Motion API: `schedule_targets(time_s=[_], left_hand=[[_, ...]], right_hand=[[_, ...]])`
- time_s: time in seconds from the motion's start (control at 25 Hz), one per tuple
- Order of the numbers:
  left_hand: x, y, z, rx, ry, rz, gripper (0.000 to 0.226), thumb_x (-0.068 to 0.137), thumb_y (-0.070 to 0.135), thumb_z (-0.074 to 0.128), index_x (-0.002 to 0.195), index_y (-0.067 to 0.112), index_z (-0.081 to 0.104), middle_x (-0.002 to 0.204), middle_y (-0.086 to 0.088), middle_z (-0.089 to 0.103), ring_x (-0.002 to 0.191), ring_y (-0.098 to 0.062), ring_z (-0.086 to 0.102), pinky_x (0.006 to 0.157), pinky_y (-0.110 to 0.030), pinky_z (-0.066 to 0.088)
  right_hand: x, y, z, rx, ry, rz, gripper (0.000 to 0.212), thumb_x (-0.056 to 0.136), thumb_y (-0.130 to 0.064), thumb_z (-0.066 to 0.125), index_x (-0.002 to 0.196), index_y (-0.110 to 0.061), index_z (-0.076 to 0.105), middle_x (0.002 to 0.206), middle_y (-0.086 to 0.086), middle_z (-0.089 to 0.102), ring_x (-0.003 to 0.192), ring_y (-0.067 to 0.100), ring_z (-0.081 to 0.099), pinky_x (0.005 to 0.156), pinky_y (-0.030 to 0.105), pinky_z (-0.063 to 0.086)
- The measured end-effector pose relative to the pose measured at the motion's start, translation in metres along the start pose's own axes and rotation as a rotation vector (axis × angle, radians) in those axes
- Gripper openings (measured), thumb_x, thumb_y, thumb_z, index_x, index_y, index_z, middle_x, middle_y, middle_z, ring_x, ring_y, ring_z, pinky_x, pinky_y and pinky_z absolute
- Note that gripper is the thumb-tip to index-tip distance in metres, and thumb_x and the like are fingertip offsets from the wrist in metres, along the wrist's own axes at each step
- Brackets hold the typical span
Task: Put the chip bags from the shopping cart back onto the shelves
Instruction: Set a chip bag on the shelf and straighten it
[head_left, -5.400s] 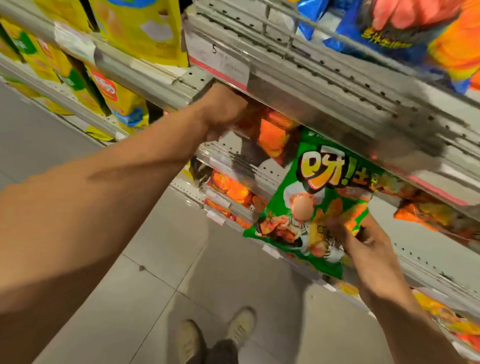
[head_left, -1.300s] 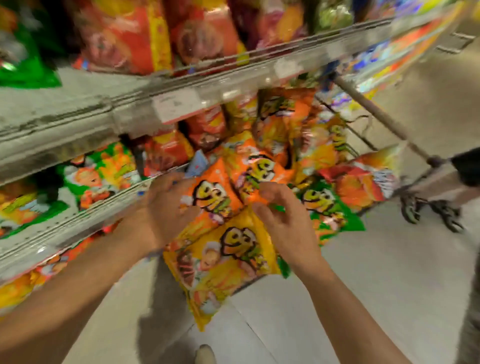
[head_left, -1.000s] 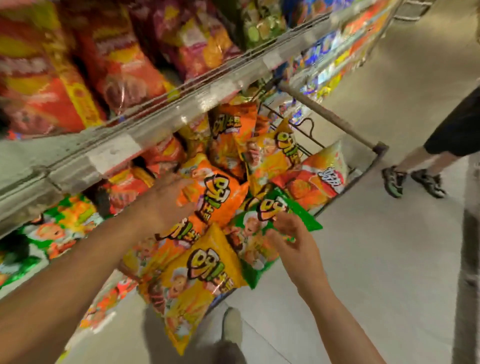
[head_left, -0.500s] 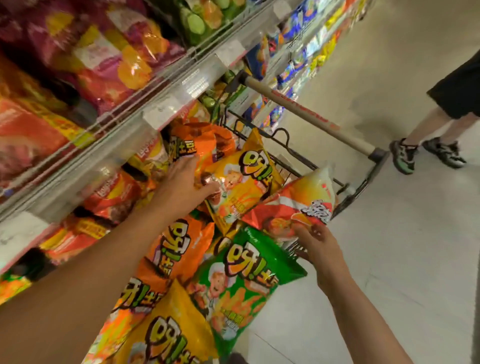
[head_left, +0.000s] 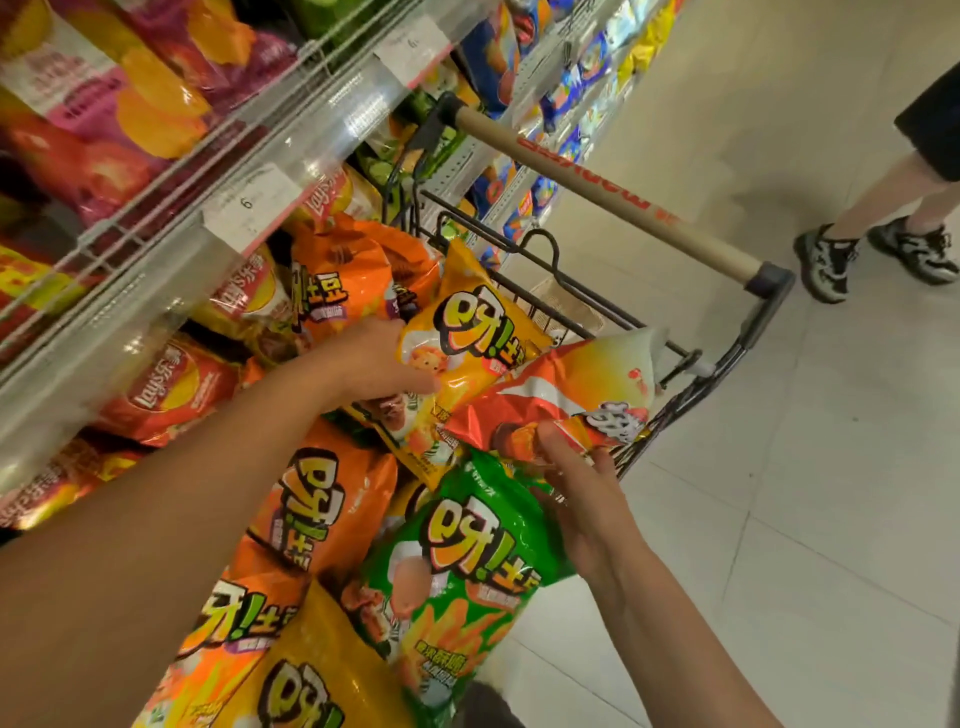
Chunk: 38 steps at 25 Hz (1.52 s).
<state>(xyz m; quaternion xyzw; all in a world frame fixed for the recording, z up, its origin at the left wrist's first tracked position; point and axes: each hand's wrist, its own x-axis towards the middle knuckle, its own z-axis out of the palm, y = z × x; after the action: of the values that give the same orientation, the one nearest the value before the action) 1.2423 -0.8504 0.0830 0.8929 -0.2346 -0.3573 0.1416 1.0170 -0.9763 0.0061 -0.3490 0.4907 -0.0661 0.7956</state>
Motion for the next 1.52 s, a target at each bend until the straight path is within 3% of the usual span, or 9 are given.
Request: schedule_targets(time_s=[0.12, 0.36, 0.52, 0.68, 0.8, 0.96, 1.16, 1.32, 1.52], left_hand=[[-0.013, -0.001, -0.001, -0.055, 0.047, 0.053, 0.049, 0.080, 0.046, 0.081, 0.119, 0.024, 0.061, 0.110, 0.004, 0.067, 0.097, -0.016, 0.063, 0.072, -0.031, 0.048], [-0.065, -0.002, -0.019, -0.167, 0.204, 0.180, 0.055, 0.082, 0.046, 0.079, 0.130, 0.034, 0.056, 0.109, 0.012, 0.069, 0.098, -0.014, 0.066, 0.086, -0.040, 0.055], [-0.111, -0.011, -0.033, -0.309, 0.340, 0.204, 0.053, 0.082, 0.042, 0.081, 0.129, 0.035, 0.057, 0.111, 0.010, 0.069, 0.098, -0.016, 0.067, 0.088, -0.046, 0.056], [-0.175, -0.036, -0.035, -0.457, 0.483, 0.206, 0.048, 0.083, 0.032, 0.082, 0.123, 0.044, 0.058, 0.105, 0.022, 0.072, 0.095, -0.001, 0.069, 0.075, -0.024, 0.056], [-0.233, -0.062, -0.024, -0.487, 0.559, 0.139, 0.053, 0.081, 0.038, 0.082, 0.127, 0.039, 0.057, 0.108, 0.015, 0.070, 0.094, -0.006, 0.068, 0.074, -0.033, 0.055], [-0.335, -0.086, 0.015, -0.735, 0.645, 0.161, 0.048, 0.080, 0.026, 0.084, 0.124, 0.032, 0.063, 0.104, 0.007, 0.077, 0.089, -0.012, 0.073, 0.073, -0.035, 0.060], [-0.477, -0.098, 0.103, -0.962, 0.828, 0.131, 0.039, 0.083, 0.017, 0.081, 0.118, 0.026, 0.066, 0.094, 0.011, 0.078, 0.078, -0.005, 0.074, 0.059, -0.019, 0.057], [-0.572, -0.102, 0.165, -1.070, 0.964, 0.003, 0.038, 0.082, 0.022, 0.082, 0.117, 0.020, 0.067, 0.091, 0.007, 0.077, 0.074, -0.011, 0.073, 0.062, -0.031, 0.061], [-0.641, -0.110, 0.210, -1.104, 1.090, -0.039, 0.024, 0.082, 0.022, 0.081, 0.104, 0.026, 0.071, 0.088, 0.006, 0.078, 0.077, -0.007, 0.073, 0.061, -0.019, 0.056]], right_hand=[[0.004, -0.005, -0.003, 0.008, -0.019, -0.019, 0.075, 0.076, -0.030, 0.082, 0.141, -0.030, 0.047, 0.124, 0.003, 0.073, 0.113, 0.024, 0.069, 0.083, 0.036, 0.054], [-0.016, -0.027, 0.004, -0.015, -0.111, -0.254, 0.062, 0.082, -0.036, 0.079, 0.139, -0.021, 0.057, 0.118, 0.000, 0.076, 0.103, 0.018, 0.075, 0.072, 0.025, 0.060], [-0.038, -0.058, 0.019, 0.044, -0.160, -0.384, 0.061, 0.084, -0.026, 0.077, 0.140, -0.017, 0.056, 0.125, 0.009, 0.073, 0.106, 0.028, 0.074, 0.081, 0.044, 0.063], [-0.076, -0.065, 0.027, -0.029, -0.241, -0.443, 0.064, 0.076, -0.026, 0.082, 0.135, -0.021, 0.058, 0.118, 0.005, 0.076, 0.100, 0.027, 0.076, 0.073, 0.039, 0.063], [-0.113, -0.050, 0.025, -0.085, -0.279, -0.476, 0.066, 0.074, -0.025, 0.082, 0.135, -0.021, 0.058, 0.118, 0.005, 0.076, 0.102, 0.029, 0.076, 0.070, 0.040, 0.063], [-0.174, -0.017, 0.011, -0.182, -0.381, -0.511, 0.060, 0.071, -0.025, 0.083, 0.127, -0.022, 0.064, 0.118, 0.007, 0.076, 0.102, 0.029, 0.075, 0.076, 0.057, 0.061], [-0.260, 0.029, -0.023, -0.321, -0.572, -0.503, 0.069, 0.057, -0.040, 0.089, 0.121, -0.031, 0.066, 0.110, -0.001, 0.078, 0.084, 0.016, 0.078, 0.053, 0.040, 0.060], [-0.320, 0.060, -0.038, -0.469, -0.688, -0.426, 0.069, 0.050, -0.046, 0.092, 0.114, -0.039, 0.065, 0.110, -0.001, 0.078, 0.095, 0.030, 0.077, 0.062, 0.070, 0.056], [-0.369, 0.096, -0.034, -0.599, -0.789, -0.364, 0.079, 0.046, -0.050, 0.093, 0.117, -0.041, 0.061, 0.108, -0.005, 0.078, 0.096, 0.030, 0.075, 0.066, 0.069, 0.057]])
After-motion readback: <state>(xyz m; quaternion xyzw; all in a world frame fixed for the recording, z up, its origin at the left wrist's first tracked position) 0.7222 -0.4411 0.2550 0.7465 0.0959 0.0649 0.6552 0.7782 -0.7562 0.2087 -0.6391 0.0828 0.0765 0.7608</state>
